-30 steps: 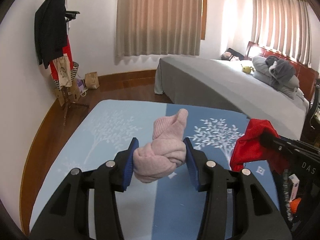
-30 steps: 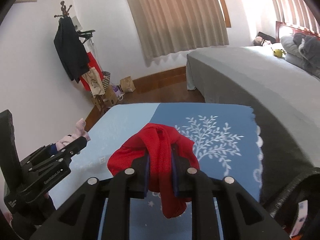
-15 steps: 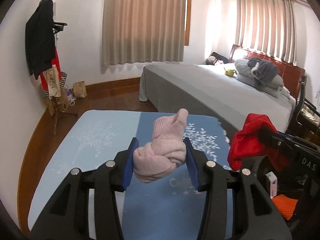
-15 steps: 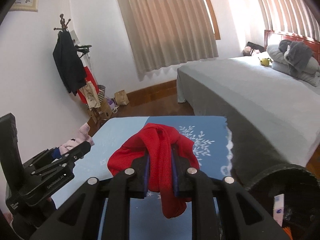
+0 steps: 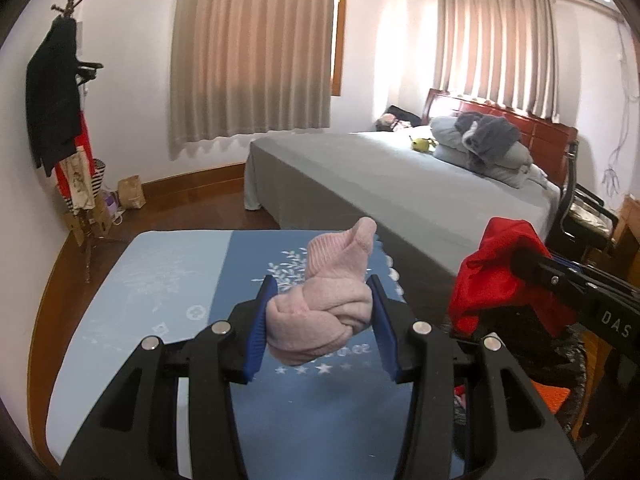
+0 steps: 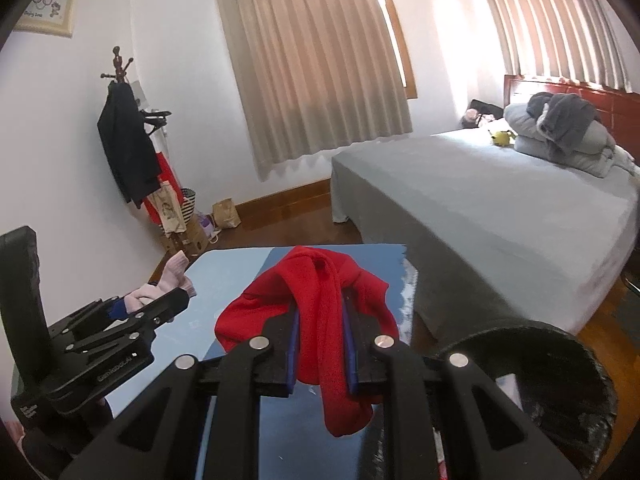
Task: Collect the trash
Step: 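Lift the pink sock and red glove and carry them over the bin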
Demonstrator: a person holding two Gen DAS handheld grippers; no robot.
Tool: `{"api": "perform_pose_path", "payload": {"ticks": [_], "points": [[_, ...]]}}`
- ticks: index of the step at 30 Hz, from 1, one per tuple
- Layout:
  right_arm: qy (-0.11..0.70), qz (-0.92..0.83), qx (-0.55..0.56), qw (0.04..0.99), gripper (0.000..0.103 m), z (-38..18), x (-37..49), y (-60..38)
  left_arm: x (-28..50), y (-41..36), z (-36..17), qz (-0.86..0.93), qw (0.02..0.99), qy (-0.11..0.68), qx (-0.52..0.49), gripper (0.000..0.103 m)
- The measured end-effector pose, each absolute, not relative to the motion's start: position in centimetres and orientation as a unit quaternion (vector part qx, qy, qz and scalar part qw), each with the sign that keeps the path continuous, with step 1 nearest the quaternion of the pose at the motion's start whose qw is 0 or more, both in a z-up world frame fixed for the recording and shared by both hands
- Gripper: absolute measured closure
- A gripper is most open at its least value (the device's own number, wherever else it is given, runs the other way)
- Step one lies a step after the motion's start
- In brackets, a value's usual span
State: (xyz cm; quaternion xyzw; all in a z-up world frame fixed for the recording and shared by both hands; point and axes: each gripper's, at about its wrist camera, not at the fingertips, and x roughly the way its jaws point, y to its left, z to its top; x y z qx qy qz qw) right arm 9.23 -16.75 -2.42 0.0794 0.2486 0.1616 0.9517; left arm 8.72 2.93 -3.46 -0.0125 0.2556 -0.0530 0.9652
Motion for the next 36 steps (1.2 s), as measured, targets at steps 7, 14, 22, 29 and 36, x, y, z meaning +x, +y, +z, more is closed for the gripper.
{"api": "perform_pose_path", "payload": {"ticks": [7,14,22,29,36], "points": [[0.240,0.138,0.087,0.957,0.085,-2.0,6.8,-19.4,7.0,-0.1,-2.8,-0.087,0.965,0.247,-0.002,0.058],[0.234,0.109,0.094,0.962,0.085,-1.8,5.2,-22.2,6.1,-3.5,-2.6,-0.119,0.964,0.240,0.011,0.058],[0.231,0.069,0.100,0.965,0.085,-2.2,3.8,-25.5,6.1,-7.3,-2.7,-0.154,0.960,0.235,0.024,0.058],[0.238,0.037,0.097,0.966,0.085,-3.0,3.1,-27.7,6.4,-10.7,-3.9,-0.184,0.953,0.238,0.032,0.058],[0.262,0.003,0.098,0.960,0.085,-5.0,3.1,-30.2,7.6,-13.5,-6.0,-0.217,0.942,0.254,0.044,0.058]]}}
